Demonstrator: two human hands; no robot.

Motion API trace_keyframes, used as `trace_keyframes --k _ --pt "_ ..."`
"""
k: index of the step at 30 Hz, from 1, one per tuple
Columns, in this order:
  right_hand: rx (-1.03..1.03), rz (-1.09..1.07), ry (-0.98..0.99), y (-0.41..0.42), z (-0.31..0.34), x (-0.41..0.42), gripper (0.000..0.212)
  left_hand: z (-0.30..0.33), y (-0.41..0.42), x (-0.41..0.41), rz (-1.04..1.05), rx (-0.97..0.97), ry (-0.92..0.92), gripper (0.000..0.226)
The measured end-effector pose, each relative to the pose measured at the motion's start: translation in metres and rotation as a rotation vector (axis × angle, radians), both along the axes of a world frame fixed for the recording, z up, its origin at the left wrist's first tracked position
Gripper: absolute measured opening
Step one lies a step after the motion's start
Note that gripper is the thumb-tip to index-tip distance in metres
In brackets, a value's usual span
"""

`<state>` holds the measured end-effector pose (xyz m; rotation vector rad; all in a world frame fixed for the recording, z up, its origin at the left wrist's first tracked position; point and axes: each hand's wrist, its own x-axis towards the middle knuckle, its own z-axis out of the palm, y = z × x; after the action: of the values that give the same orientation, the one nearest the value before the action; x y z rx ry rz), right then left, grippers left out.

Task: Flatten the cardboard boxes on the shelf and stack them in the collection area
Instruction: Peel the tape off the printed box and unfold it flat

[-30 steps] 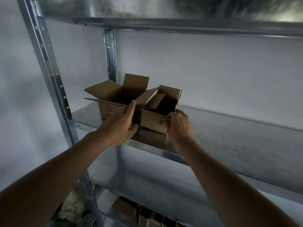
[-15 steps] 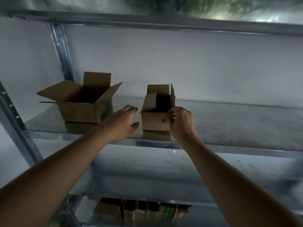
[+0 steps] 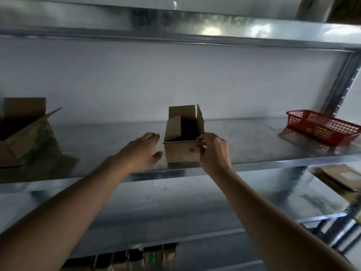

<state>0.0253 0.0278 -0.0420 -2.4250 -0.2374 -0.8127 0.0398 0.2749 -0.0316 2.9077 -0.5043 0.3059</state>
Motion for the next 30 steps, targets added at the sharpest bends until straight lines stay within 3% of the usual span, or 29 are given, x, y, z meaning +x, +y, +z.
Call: trace_keyframes --k 11,16,18,22,24,28,30 --pt "-0.011 0.065 0.052 -0.165 0.004 0.016 0.034 -0.012 -0.166 0.033 -0.073 -0.077 0.075 0.063" --pt "-0.007 0.01 0.185 -0.199 0.022 0.033 0.063 -0.009 -0.199 0.047 -0.061 -0.05 0.094 0.069" --pt "-0.013 -0.006 0.088 -0.205 0.035 0.037 0.065 -0.009 -0.207 0.05 -0.076 -0.08 0.111 0.072" --pt "-0.045 0.003 -0.221 -0.201 0.064 0.043 0.035 -0.014 -0.211 0.059 -0.13 -0.167 0.144 0.078" --pt "-0.083 0.041 -0.149 -0.19 0.074 0.048 0.027 -0.018 -0.21 0.063 -0.16 -0.191 0.161 0.081" --pt "-0.254 0.044 0.216 -0.169 0.073 0.062 0.014 -0.022 -0.209 0.072 -0.189 -0.224 0.177 0.086" --pt "-0.313 0.005 0.381 -0.168 0.064 0.069 0.036 -0.026 -0.21 0.076 -0.193 -0.226 0.171 0.086"
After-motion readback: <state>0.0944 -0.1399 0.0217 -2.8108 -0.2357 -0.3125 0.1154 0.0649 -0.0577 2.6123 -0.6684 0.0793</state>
